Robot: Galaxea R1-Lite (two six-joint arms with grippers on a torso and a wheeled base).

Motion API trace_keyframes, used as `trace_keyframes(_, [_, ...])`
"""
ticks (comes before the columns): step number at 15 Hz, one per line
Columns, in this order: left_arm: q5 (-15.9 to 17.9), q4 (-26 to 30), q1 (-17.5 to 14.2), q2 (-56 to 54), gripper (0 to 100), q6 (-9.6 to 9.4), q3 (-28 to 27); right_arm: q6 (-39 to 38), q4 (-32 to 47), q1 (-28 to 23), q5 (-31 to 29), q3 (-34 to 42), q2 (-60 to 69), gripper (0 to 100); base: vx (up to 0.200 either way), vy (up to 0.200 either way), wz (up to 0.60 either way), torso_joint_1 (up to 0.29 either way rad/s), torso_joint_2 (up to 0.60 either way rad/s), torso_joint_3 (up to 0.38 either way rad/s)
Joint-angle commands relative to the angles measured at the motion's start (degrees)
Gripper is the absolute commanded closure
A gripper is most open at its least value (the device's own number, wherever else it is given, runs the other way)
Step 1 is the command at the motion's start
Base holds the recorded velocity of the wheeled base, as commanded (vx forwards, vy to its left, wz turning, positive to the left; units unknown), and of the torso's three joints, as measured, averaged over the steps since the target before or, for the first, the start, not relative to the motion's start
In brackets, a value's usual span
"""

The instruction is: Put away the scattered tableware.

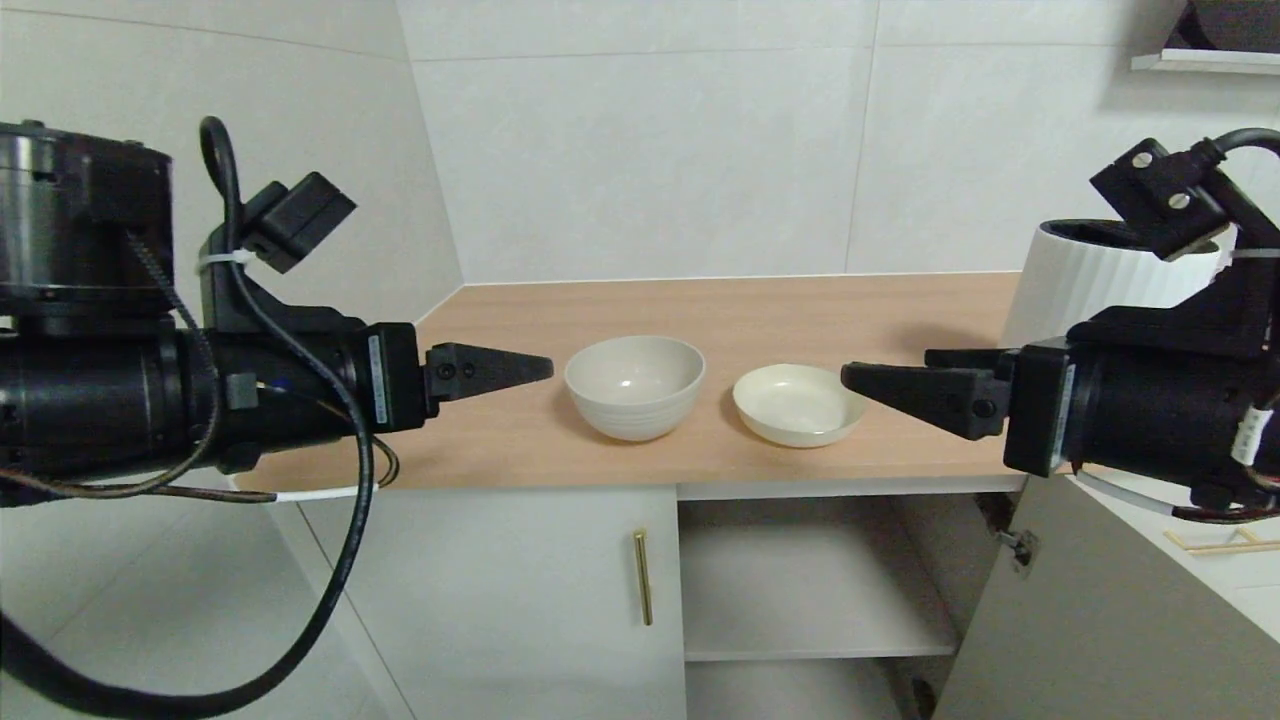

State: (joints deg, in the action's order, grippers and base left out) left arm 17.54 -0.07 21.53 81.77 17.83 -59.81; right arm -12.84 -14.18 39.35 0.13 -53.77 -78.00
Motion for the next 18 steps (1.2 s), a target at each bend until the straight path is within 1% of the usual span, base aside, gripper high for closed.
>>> trace_keyframes(1, [-0.05, 4.38, 1.41, 1.46, 0, 0.01, -3.03, 0.09, -0.68, -0.94, 0.04, -0.63, -2.69, 0, 0.0, 0.0, 0.0, 0.066, -0.15, -0.1])
trace_keyframes(2, [-0.32, 6.66, 1.76, 1.99, 0, 0.09, -4.7, 0.62, -0.32, -1.03, -0.66, -2.13, -4.36, 0, 0.0, 0.0, 0.0, 0.041, -0.09, -0.032])
trace_keyframes(3, [-1.72, 6.66, 1.76, 3.13, 0, 1.06, -5.5, 0.44, 1.52, -1.03, -2.95, -5.29, -5.94, 0, 0.0, 0.0, 0.0, 0.0, 0.0, 0.0])
trace_keyframes(4, [-3.22, 6.66, 1.76, 3.83, 0, 2.56, -6.37, 0.09, 3.98, -1.03, -5.06, -7.14, -6.73, 0, 0.0, 0.0, 0.0, 0.0, 0.0, 0.0])
trace_keyframes(5, [-7.87, 6.84, 2.03, 6.56, 0, 8.97, -9.01, -4.21, 12.33, -1.03, -8.22, -13.38, -8.4, 0, 0.0, 0.0, 0.0, 0.0, 0.0, 0.0])
trace_keyframes(6, [-10.51, 6.84, 2.11, 8.4, 0, 12.58, -11.21, -8.26, 16.81, -1.12, -8.4, -16.89, -9.02, 0, 0.0, 0.0, 0.0, 0.0, 0.0, 0.0])
trace_keyframes(7, [-12.71, 7.28, 2.11, 11.04, 0, 15.92, -13.41, -10.01, 21.56, -2.79, -8.75, -20.41, -10.42, 0, 0.0, 0.0, 0.0, 0.0, 0.0, 0.0])
trace_keyframes(8, [-13.94, 7.81, 2.11, 12.8, 0, 17.41, -14.55, -10.28, 23.93, -4.28, -9.19, -22.34, -11.65, 0, 0.0, 0.0, 0.0, 0.0, 0.0, 0.0])
trace_keyframes(9, [-16.4, 8.6, 2.2, 15.78, 0, 18.11, -15.69, -11.33, 26.04, -6.04, -12.18, -24.36, -14.38, 0, 0.0, 0.0, 0.0, 0.0, 0.0, 0.0])
trace_keyframes(10, [-19.3, 8.42, 2.64, 18.42, 0, 18.11, -15.95, -11.86, 25.96, -6.92, -15.95, -24.71, -16.57, 0, 0.0, 0.0, 0.0, 0.0, 0.0, 0.0])
trace_keyframes(12, [-22.9, 8.42, 3.08, 21.85, 0, 18.2, -16.83, -11.86, 25.96, -7.36, -16.83, -24.54, -17.81, 0, 0.0, 0.0, 0.0, 0.0, 0.0, 0.0])
trace_keyframes(15, [-23.34, 8.07, 3.61, 24.92, 0, 18.29, -16.92, -11.86, 25.78, -9.12, -16.83, -24.45, -19.3, 0, 0.0, 0.0, 0.0, 0.0, 0.0, 0.0])
trace_keyframes(18, [-23.34, 5.7, 3.7, 26.68, 0, 18.9, -16.92, -11.86, 25.78, -9.2, -16.92, -24.36, -19.3, 0, 0.0, 0.0, 0.0, 0.0, 0.0, 0.0])
